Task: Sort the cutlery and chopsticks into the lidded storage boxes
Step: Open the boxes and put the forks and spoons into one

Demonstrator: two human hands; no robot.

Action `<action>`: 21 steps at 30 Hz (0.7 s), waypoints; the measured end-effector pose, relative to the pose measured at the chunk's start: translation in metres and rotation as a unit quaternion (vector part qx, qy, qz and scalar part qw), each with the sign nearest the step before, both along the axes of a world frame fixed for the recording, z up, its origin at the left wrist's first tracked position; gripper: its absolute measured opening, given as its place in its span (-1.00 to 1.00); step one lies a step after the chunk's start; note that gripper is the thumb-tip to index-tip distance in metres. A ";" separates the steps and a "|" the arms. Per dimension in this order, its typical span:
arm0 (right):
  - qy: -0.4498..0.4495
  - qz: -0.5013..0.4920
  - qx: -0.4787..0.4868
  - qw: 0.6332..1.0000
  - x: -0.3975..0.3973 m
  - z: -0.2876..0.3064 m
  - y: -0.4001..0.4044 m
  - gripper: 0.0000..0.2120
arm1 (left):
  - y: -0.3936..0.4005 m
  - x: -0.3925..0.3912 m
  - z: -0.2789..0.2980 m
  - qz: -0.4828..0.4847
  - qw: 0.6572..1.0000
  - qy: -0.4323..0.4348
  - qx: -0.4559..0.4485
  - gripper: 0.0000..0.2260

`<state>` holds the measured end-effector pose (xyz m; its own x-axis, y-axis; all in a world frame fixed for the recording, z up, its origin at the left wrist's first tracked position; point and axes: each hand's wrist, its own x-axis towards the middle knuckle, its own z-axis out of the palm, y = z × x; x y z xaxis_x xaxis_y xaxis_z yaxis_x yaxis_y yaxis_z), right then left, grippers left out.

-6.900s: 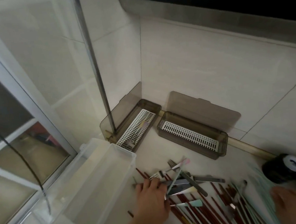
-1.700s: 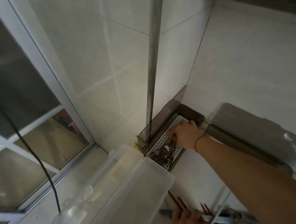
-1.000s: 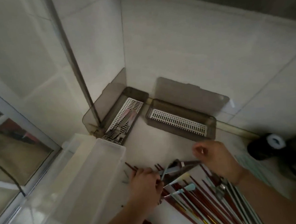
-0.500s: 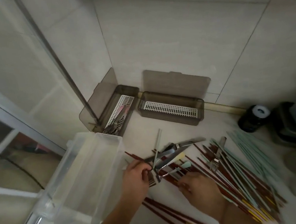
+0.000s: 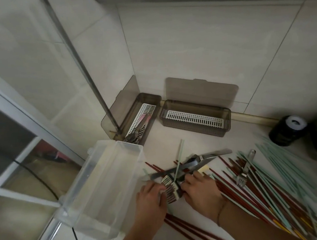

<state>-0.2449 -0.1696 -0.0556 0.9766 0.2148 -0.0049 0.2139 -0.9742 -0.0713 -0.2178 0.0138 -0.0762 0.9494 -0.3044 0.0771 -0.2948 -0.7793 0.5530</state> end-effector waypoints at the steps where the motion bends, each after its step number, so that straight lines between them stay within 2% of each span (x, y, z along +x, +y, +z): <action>1: -0.008 0.002 0.001 1.000 0.000 -0.001 0.000 -0.79 | 0.001 -0.002 -0.002 -0.027 0.999 -0.018 0.025 -0.88; 5: -0.064 0.007 0.041 0.997 0.001 -0.005 -0.004 -0.85 | -0.002 -0.002 -0.005 -0.124 0.988 -0.063 0.068 -0.67; 12: -0.142 0.004 0.086 0.986 0.014 0.002 -0.005 -0.94 | -0.014 0.014 0.014 -0.087 0.989 -0.114 -0.043 -0.79; 14: -0.165 0.007 0.103 0.981 0.019 0.007 -0.008 -0.93 | -0.015 0.022 0.026 -0.051 0.990 -0.095 -0.095 -0.80; 16: -0.168 0.014 0.124 0.978 0.026 0.014 -0.013 -0.87 | -0.016 0.031 0.034 0.013 0.982 -0.047 -0.183 -0.80; 19: -0.120 0.019 0.189 0.974 0.049 0.030 -0.018 -0.88 | -0.019 0.039 0.036 0.085 0.942 0.032 -0.324 -0.81; 21: -0.060 0.021 0.223 0.973 0.077 0.042 -0.021 -0.91 | -0.023 0.042 0.038 0.120 0.899 0.092 -0.411 -0.79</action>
